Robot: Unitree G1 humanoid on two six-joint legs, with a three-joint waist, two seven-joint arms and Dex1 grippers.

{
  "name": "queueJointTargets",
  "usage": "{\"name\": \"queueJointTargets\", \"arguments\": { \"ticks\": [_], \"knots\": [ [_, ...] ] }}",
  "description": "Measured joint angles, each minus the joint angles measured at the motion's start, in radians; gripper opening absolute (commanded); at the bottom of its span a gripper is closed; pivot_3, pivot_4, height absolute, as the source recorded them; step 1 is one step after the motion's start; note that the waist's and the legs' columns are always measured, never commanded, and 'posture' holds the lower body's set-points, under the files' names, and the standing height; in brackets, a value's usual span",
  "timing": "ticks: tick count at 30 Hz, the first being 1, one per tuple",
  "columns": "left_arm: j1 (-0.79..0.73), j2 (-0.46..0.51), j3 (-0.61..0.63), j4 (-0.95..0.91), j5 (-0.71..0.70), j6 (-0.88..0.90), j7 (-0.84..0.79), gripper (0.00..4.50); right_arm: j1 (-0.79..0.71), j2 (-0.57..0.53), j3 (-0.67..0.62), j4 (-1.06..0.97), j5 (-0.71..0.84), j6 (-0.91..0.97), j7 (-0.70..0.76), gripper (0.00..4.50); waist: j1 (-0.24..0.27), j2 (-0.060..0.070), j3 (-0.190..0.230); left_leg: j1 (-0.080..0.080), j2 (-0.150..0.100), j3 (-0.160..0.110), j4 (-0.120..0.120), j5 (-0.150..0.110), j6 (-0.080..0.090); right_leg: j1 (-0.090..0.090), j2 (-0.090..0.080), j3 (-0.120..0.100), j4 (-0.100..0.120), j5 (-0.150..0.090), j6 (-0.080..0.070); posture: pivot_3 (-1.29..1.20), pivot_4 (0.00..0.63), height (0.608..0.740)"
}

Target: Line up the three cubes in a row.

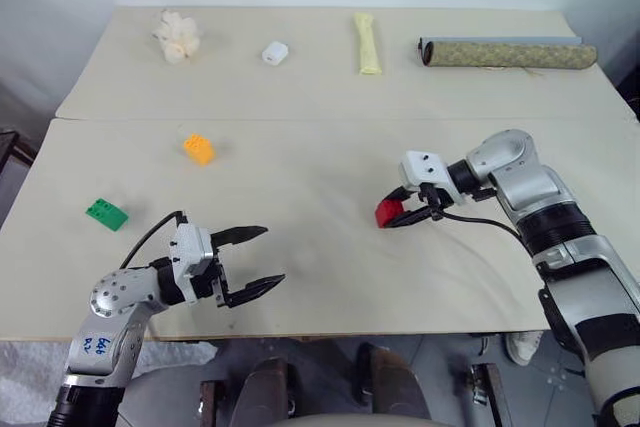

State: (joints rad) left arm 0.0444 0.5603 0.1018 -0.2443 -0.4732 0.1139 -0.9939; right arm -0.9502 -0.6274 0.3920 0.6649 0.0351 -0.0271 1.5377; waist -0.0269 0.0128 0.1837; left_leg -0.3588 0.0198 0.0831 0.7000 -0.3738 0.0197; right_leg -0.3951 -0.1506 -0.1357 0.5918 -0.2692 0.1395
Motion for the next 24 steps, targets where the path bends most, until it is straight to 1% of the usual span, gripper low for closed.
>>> {"name": "queueJointTargets", "arguments": {
  "ticks": [4, 5, 6, 8, 11, 13, 14, 17, 20, 21, 23, 24],
  "knots": [
    [0.014, 0.0, 0.022, -0.006, 0.003, -0.005, 0.03, 4.5, 0.01, 0.0, -0.006, 0.022, -0.013, -0.036, 0.001, 3.84, -0.001, 0.0, 0.0, 0.0, 0.0, 0.0, 0.0, 0.0, 0.0, -0.001, 0.0, 0.001, 0.0, 0.0, 0.0, 0.0, 0.15, 0.74],
    [0.017, 0.0, 0.031, -0.007, 0.003, -0.006, 0.038, 4.5, 0.01, -0.001, -0.012, 0.021, -0.013, -0.035, 0.0, 4.26, -0.001, 0.0, 0.0, 0.0, 0.0, 0.0, 0.0, 0.0, 0.0, -0.001, 0.0, 0.001, 0.0, 0.0, 0.0, 0.0, 0.15, 0.74],
    [0.028, -0.002, 0.045, -0.009, 0.005, -0.011, 0.051, 4.5, 0.024, -0.007, -0.03, 0.001, -0.002, -0.033, 0.001, 4.47, 0.0, 0.0, 0.0, 0.0, 0.0, 0.0, -0.001, 0.0, 0.0, -0.001, 0.0, 0.001, 0.0, 0.0, 0.0, 0.0, 0.15, 0.74],
    [0.07, -0.017, 0.088, -0.01, 0.009, -0.036, 0.088, 4.5, 0.075, -0.034, -0.087, -0.055, 0.047, -0.028, 0.001, 4.47, 0.002, 0.0, 0.0, 0.0, 0.001, -0.003, -0.001, 0.0, -0.001, -0.001, 0.0, 0.001, -0.001, 0.0, 0.0, 0.0, 0.15, 0.74],
    [0.159, -0.054, 0.193, 0.006, 0.009, -0.079, 0.161, 4.5, 0.209, -0.085, -0.229, -0.153, 0.17, -0.031, 0.001, 4.47, 0.008, 0.0, 0.0, -0.001, 0.0, -0.004, -0.001, -0.001, 0.0, -0.001, 0.0, 0.0, -0.002, 0.0, 0.0, 0.0, 0.15, 0.74],
    [0.209, -0.073, 0.25, 0.015, 0.007, -0.101, 0.189, 4.5, 0.285, -0.088, -0.299, -0.199, 0.247, -0.031, 0.002, 4.47, 0.007, 0.0, 0.0, -0.001, 0.0, -0.003, -0.001, -0.002, 0.0, -0.001, 0.0, 0.0, -0.002, 0.0, 0.0, 0.0, 0.15, 0.74],
    [0.25, -0.099, 0.289, 0.008, 0.001, -0.118, 0.209, 4.5, 0.354, -0.088, -0.359, -0.243, 0.314, -0.031, 0.003, 4.47, 0.008, 0.0, 0.0, 0.0, 0.001, -0.003, -0.001, -0.002, 0.0, -0.001, 0.0, 0.001, -0.002, 0.0, 0.0, 0.0, 0.15, 0.74],
    [0.369, -0.162, 0.373, 0.007, -0.01, -0.149, 0.259, 4.5, 0.506, -0.094, -0.469, -0.304, 0.414, -0.023, 0.0, 4.47, 0.01, -0.001, 0.0, 0.001, 0.001, -0.003, -0.001, -0.003, 0.001, 0.0, 0.0, 0.001, -0.002, 0.0, 0.0, 0.0, 0.15, 0.74],
    [0.434, -0.206, 0.428, 0.007, -0.015, -0.17, 0.295, 4.5, 0.597, -0.086, -0.516, -0.343, 0.454, -0.013, -0.016, 4.47, 0.016, -0.001, 0.001, 0.003, 0.002, -0.002, -0.001, -0.004, 0.001, 0.0, 0.0, 0.004, -0.001, 0.0, 0.0, 0.0, 0.15, 0.74],
    [0.452, -0.233, 0.448, -0.001, -0.019, -0.18, 0.316, 4.5, 0.619, -0.074, -0.531, -0.358, 0.476, -0.01, -0.024, 4.47, 0.019, -0.001, 0.001, 0.004, 0.007, -0.002, -0.001, -0.004, 0.001, 0.001, 0.0, 0.004, -0.002, 0.0, 0.0, 0.0, 0.15, 0.74],
    [0.484, -0.277, 0.461, -0.026, -0.028, -0.181, 0.356, 4.5, 0.648, -0.04, -0.564, -0.361, 0.499, -0.02, -0.048, 4.47, 0.022, -0.001, 0.0, 0.006, 0.008, 0.0, -0.001, -0.006, 0.001, 0.002, 0.001, 0.005, -0.001, 0.0, -0.001, 0.0, 0.15, 0.74],
    [0.485, -0.284, 0.46, -0.031, -0.029, -0.18, 0.365, 4.5, 0.656, -0.034, -0.566, -0.361, 0.5, -0.021, -0.053, 4.47, 0.022, -0.001, 0.0, 0.006, 0.008, 0.0, -0.001, -0.006, 0.001, 0.001, 0.001, 0.006, -0.001, 0.0, -0.001, 0.0, 0.15, 0.74]
  ]
}}
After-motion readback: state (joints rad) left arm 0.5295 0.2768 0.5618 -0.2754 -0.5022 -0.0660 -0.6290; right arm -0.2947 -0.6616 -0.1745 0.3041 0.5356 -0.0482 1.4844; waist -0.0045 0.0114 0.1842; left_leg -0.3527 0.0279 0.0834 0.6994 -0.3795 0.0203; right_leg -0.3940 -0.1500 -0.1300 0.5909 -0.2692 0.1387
